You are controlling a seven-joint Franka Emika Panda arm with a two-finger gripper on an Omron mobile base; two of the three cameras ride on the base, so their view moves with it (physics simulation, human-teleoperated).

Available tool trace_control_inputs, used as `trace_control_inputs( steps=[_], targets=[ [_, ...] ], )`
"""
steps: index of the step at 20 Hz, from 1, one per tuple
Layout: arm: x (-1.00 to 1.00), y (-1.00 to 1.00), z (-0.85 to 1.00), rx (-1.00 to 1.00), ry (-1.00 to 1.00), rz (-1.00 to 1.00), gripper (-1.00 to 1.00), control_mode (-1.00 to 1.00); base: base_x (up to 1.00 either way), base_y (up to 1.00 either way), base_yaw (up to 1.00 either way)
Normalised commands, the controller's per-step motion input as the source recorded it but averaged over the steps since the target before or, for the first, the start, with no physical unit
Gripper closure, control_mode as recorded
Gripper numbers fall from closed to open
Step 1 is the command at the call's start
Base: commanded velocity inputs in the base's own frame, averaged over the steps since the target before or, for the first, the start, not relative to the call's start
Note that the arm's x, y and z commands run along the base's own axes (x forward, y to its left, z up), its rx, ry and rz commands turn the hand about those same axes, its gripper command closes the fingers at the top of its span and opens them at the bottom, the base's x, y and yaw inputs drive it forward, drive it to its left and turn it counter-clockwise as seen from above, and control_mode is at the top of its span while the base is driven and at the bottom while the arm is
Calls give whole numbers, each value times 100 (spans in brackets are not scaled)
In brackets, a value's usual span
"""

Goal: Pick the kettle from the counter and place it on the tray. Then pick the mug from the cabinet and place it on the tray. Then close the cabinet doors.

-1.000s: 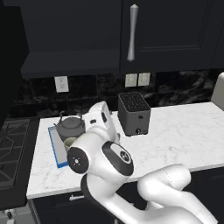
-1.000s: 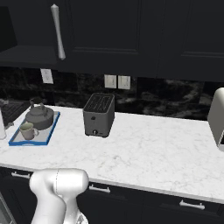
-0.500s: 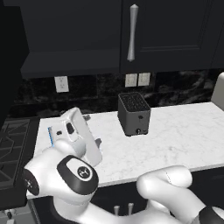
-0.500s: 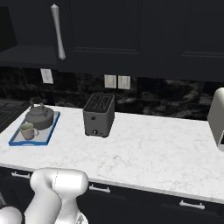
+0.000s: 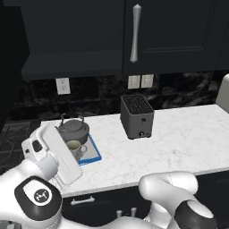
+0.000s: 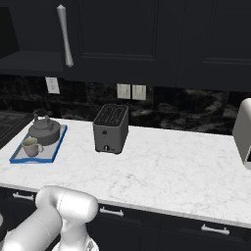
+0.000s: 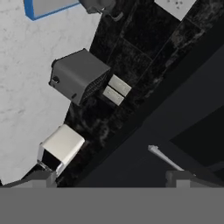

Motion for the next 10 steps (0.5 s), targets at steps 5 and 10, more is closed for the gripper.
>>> trace_control_inputs(
  steps=[5,10],
  targets=[
    [-44,23,-1,-6,-22,0,-100,-100,0,0,0],
    [-37,23,9,-2,-14,-4,-100,-100,0,0,0]
  ],
)
